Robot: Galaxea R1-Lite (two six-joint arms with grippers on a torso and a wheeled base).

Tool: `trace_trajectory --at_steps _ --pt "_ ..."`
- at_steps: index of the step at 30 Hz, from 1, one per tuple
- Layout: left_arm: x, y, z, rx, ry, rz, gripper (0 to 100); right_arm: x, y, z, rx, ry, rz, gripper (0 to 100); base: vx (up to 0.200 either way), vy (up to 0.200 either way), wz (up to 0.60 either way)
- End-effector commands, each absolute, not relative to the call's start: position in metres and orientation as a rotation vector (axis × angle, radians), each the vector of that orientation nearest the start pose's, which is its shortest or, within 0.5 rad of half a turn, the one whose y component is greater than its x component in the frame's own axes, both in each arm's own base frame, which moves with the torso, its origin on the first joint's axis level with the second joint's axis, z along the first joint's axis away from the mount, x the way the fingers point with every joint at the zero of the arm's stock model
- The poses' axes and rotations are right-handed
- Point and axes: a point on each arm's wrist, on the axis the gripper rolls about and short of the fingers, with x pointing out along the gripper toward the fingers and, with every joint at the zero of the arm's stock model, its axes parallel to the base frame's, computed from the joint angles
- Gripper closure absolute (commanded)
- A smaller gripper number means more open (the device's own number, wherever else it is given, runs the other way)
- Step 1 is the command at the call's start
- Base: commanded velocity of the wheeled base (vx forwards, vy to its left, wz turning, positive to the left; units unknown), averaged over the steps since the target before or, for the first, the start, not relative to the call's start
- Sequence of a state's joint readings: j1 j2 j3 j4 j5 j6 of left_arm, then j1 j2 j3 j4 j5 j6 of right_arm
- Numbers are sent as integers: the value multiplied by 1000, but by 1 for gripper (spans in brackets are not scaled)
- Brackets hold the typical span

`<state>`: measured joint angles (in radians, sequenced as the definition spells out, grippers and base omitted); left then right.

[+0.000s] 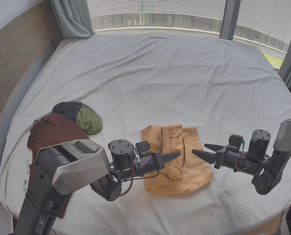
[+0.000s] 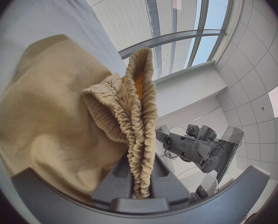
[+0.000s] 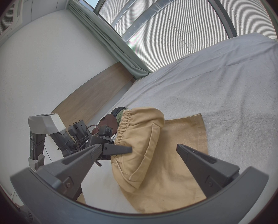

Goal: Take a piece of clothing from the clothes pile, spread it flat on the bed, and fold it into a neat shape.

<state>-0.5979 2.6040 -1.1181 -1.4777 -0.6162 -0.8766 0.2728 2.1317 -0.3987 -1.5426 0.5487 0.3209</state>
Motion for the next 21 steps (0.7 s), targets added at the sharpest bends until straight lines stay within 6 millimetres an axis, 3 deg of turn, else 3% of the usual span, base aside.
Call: trace_trajectory --at_steps 1,16,17,21 --pt "361 -264 -24 -763 558 -1125 100 289 93 51 328 324 782 0 0 0 0" --pt "361 -266 -27 -764 559 -1119 100 289 93 50 328 325 782 0 0 0 0" --pt "361 -265 -27 -764 558 -1118 0 289 93 50 328 325 782 0 0 0 0" --pt "361 -266 -26 -764 554 -1116 0 289 93 50 328 325 782 0 0 0 0"
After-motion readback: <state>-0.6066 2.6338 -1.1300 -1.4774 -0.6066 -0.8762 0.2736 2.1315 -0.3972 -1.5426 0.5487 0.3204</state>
